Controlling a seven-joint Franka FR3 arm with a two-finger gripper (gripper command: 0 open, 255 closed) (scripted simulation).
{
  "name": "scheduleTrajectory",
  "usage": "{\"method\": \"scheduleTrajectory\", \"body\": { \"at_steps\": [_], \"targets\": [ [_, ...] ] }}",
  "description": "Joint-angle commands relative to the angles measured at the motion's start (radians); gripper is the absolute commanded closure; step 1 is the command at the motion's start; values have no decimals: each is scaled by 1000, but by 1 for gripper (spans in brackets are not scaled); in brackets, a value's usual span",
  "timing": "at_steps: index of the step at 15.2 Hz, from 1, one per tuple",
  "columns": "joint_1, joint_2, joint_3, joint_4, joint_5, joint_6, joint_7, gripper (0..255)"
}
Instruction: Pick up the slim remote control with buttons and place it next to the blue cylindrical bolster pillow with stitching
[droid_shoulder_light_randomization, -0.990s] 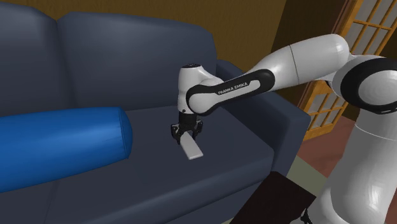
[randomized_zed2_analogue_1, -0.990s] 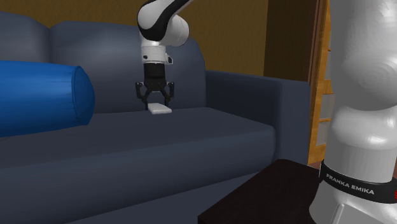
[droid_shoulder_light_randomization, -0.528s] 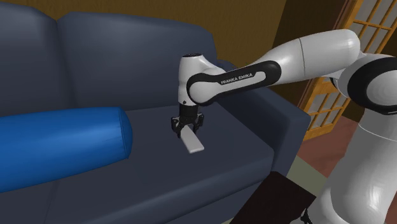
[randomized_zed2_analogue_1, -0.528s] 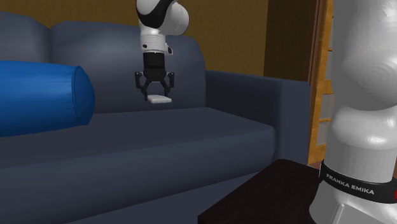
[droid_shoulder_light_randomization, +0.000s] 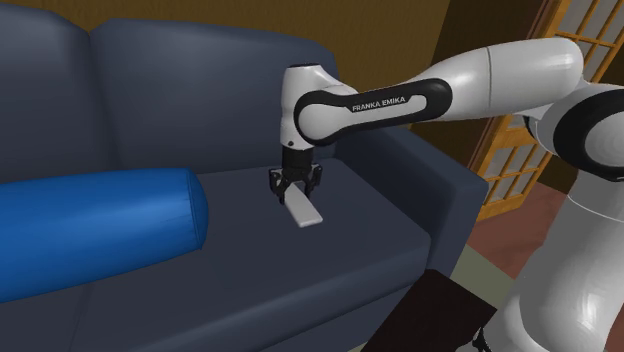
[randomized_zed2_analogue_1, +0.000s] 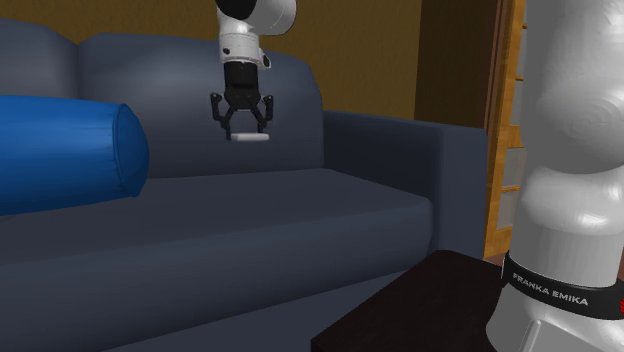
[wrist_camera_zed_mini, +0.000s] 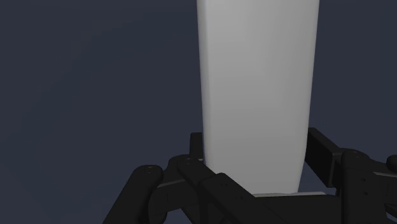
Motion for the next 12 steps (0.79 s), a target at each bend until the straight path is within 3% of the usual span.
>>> {"method": "scheduleTrajectory", "body": {
  "at_steps": [1,12],
  "targets": [
    [0,-4,0,22,1,-26,-1,255],
    [1,-12,2,160,5,-172,-5,255]
  ]
}}
